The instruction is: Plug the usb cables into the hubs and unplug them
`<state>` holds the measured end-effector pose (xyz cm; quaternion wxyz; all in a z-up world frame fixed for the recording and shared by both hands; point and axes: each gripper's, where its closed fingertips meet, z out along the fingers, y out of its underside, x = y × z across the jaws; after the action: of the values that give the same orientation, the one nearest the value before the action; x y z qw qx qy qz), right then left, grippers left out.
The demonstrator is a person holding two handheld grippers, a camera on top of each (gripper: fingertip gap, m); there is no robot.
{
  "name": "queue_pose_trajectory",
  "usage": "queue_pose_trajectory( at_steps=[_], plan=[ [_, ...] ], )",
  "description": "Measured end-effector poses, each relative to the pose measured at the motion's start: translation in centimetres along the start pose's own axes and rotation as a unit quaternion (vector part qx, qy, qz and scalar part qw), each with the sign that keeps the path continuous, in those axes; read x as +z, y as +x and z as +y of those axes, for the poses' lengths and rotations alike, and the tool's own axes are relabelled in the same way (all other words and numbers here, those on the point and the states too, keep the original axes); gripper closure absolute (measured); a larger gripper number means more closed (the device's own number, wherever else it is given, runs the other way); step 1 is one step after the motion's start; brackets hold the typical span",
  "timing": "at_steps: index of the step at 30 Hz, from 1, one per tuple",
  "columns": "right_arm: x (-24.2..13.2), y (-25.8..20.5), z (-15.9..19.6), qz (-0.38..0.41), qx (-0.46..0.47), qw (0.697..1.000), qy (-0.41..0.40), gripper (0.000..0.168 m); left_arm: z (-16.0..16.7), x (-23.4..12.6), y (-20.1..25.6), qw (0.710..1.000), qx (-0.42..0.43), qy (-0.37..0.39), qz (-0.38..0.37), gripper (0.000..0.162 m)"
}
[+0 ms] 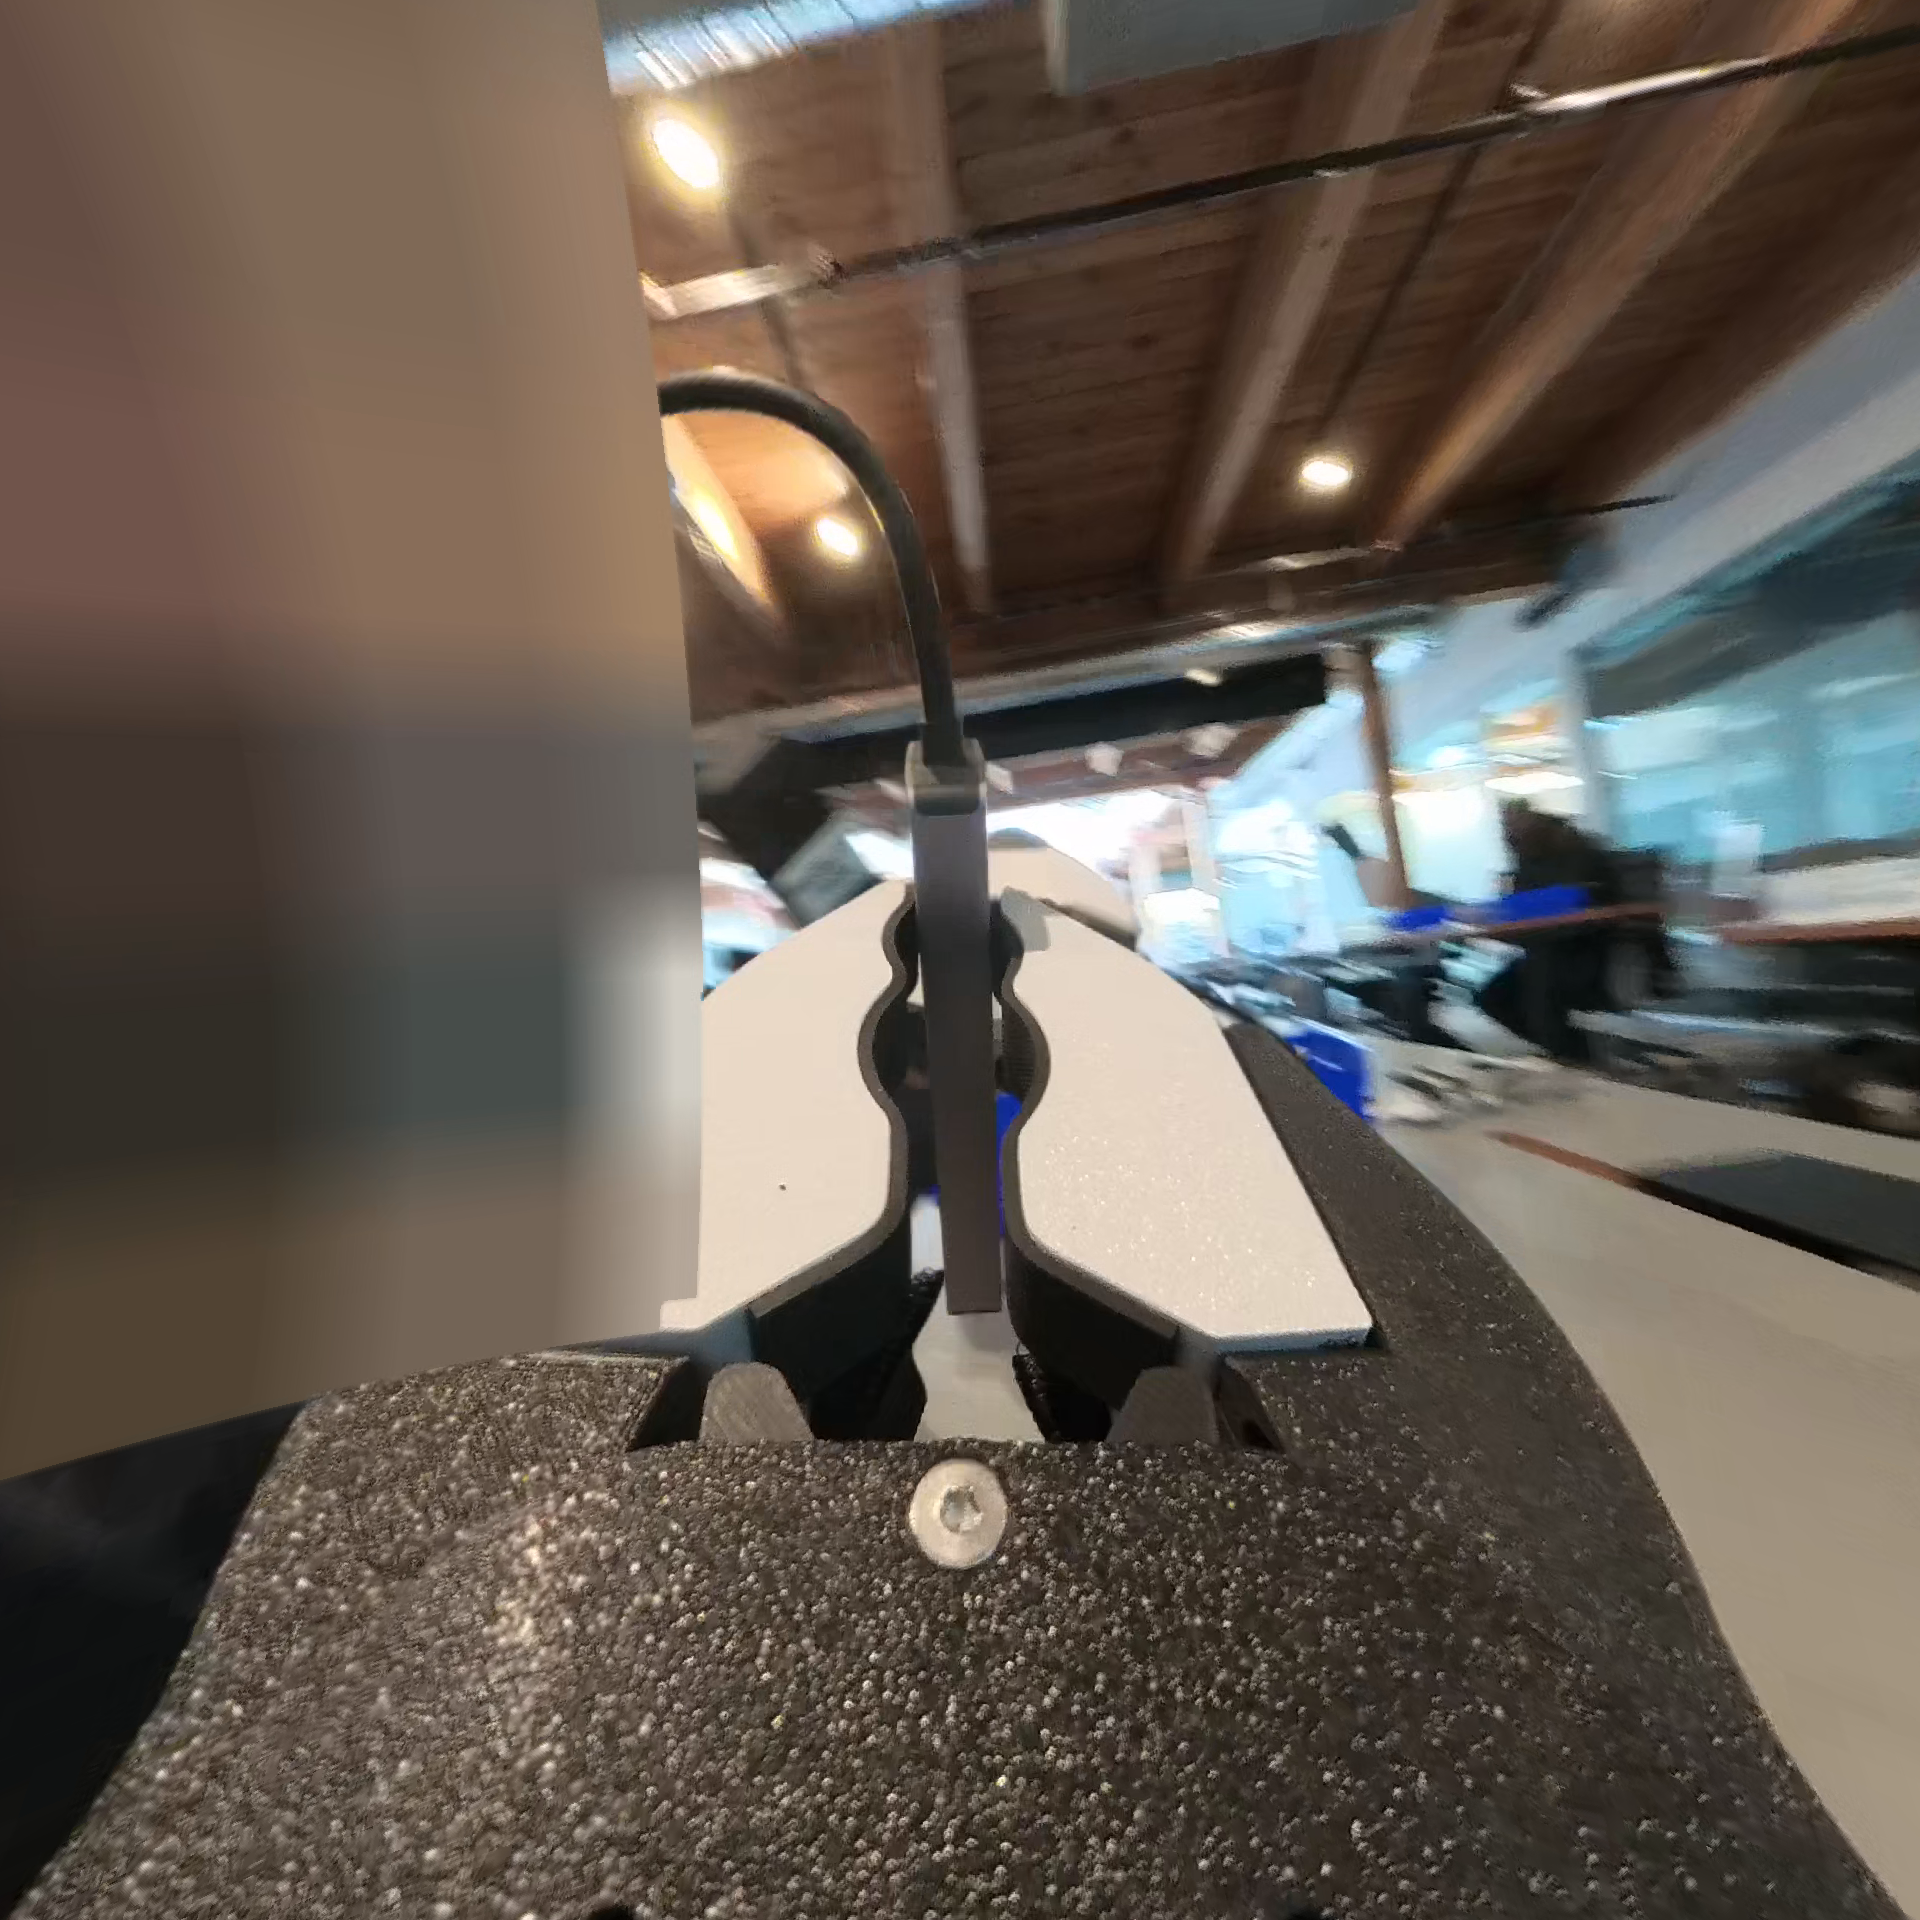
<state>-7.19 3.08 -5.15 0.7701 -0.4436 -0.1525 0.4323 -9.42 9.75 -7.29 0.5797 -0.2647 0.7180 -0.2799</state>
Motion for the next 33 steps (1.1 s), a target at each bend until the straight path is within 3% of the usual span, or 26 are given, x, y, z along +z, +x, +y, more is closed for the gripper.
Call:
queue_pose_trajectory(
  at_steps=[1, 5, 9, 21, 33],
  plan=[
    [0.2, 0.1, 0.0, 0.014, -0.009, 1.0, -0.005, 0.156, 0.2, 0.2, -0.4, 0.999, 0.027, -0.007, -0.03, 0.144],
    [0.7, 0.8, 0.3, 0.061, -0.033, 0.998, -0.008, 0.155, 0.8, 0.9, -0.6, 0.975, 0.169, -0.055, -0.134, 0.145],
    [1.0, 1.1, 1.0, 0.083, -0.06, 0.995, -0.016, 0.156, 0.3, 1.4, 0.0, 0.943, 0.26, -0.09, -0.189, 0.145],
    [1.7, 1.8, 2.2, 0.143, -0.146, 0.979, -0.026, 0.156, -1.6, 0.6, -0.1, 0.879, 0.374, -0.125, -0.269, 0.146],
    [1.8, 2.6, 2.2, 0.197, -0.192, 0.961, -0.026, 0.156, -0.9, 1.1, 0.4, 0.866, 0.405, -0.124, -0.265, 0.146]
  ],
)
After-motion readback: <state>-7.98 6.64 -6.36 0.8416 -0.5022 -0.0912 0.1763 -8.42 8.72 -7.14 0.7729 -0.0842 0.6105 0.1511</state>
